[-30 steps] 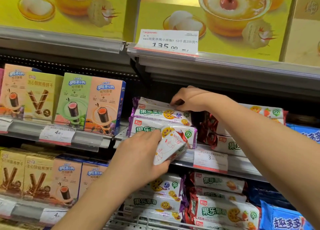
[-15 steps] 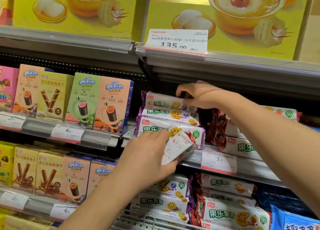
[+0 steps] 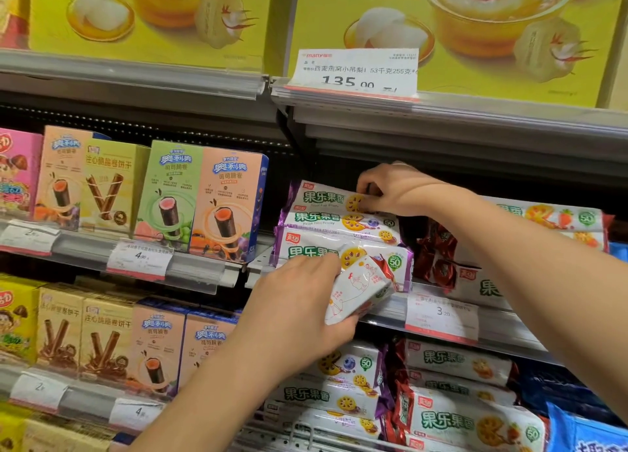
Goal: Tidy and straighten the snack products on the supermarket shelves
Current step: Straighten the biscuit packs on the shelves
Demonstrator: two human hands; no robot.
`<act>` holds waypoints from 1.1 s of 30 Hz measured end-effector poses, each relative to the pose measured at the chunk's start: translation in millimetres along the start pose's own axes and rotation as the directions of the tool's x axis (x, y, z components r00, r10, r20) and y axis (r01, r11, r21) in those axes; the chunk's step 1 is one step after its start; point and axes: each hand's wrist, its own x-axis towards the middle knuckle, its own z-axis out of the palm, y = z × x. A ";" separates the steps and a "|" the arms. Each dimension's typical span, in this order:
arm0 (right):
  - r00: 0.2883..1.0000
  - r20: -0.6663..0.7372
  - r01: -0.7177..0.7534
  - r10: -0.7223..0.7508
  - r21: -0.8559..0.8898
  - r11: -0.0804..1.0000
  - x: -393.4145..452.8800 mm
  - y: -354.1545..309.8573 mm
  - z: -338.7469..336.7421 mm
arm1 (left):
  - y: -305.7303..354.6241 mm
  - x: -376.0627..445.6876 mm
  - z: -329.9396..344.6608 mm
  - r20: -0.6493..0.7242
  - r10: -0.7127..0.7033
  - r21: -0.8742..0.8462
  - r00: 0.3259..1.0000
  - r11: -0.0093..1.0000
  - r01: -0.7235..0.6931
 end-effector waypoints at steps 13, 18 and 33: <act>0.999 0.026 -0.023 0.024 -0.034 0.999 1.5 -2.2 5.2 | -0.2 1.7 2.6 0.007 0.012 0.029 1.000 1.000 -0.012; 0.991 -0.132 -0.018 0.016 -0.017 1.000 -12.3 -5.0 -0.2 | 1.2 1.6 0.9 0.020 0.004 0.040 1.000 0.999 -0.005; 0.848 -0.481 0.090 0.221 0.543 0.835 -246.8 -55.9 73.2 | 18.6 -22.9 8.2 -0.014 0.111 0.100 0.994 0.989 -0.109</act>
